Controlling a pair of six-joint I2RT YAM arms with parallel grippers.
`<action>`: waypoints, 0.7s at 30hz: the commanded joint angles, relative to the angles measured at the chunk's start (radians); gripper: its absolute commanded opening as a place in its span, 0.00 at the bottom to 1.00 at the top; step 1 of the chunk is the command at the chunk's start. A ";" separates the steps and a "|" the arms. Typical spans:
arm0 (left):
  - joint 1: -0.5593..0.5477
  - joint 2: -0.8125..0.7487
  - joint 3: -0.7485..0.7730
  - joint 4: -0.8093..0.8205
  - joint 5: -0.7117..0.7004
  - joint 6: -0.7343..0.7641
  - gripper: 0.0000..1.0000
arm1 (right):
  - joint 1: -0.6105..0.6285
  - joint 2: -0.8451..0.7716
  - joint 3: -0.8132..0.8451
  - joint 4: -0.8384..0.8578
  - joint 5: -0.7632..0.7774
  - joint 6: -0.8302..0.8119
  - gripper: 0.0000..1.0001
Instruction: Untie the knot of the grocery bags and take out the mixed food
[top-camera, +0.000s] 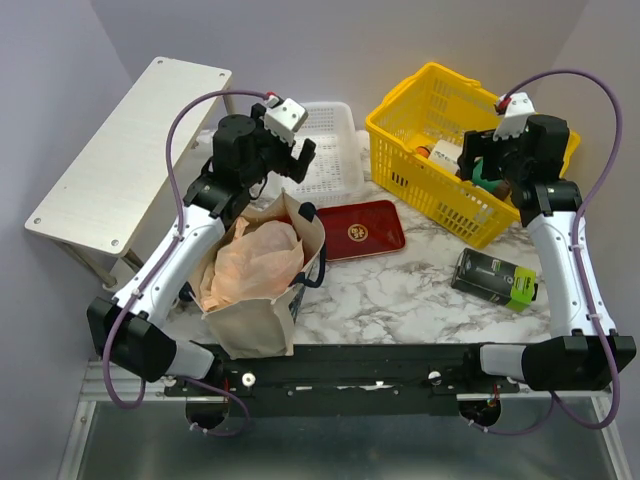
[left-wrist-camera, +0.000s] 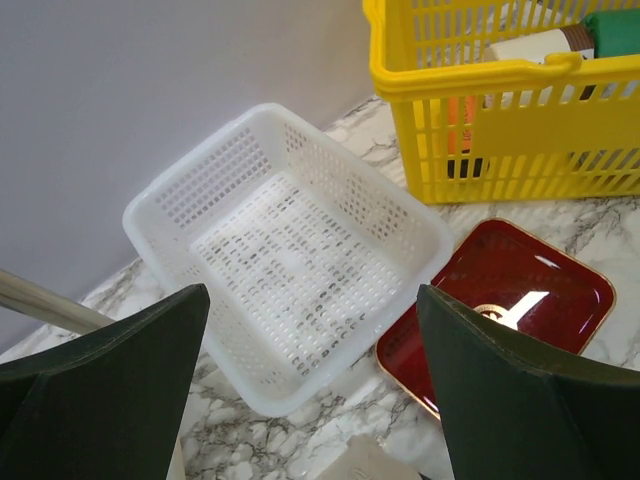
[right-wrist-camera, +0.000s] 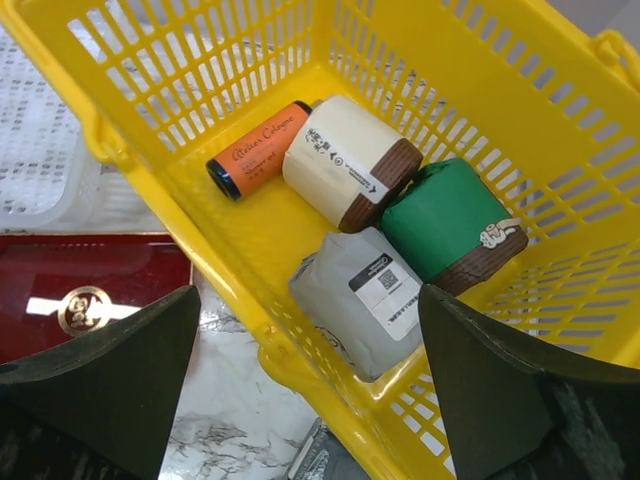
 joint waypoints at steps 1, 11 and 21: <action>-0.006 0.034 0.145 -0.129 0.087 0.037 0.99 | 0.005 -0.015 0.016 -0.041 -0.169 -0.125 0.98; -0.006 -0.076 0.268 -0.627 0.076 0.300 0.99 | 0.071 0.029 0.030 -0.052 -0.599 -0.099 0.94; -0.035 -0.219 0.322 -1.196 0.104 0.528 0.99 | 0.235 0.029 -0.042 0.014 -0.556 -0.017 0.94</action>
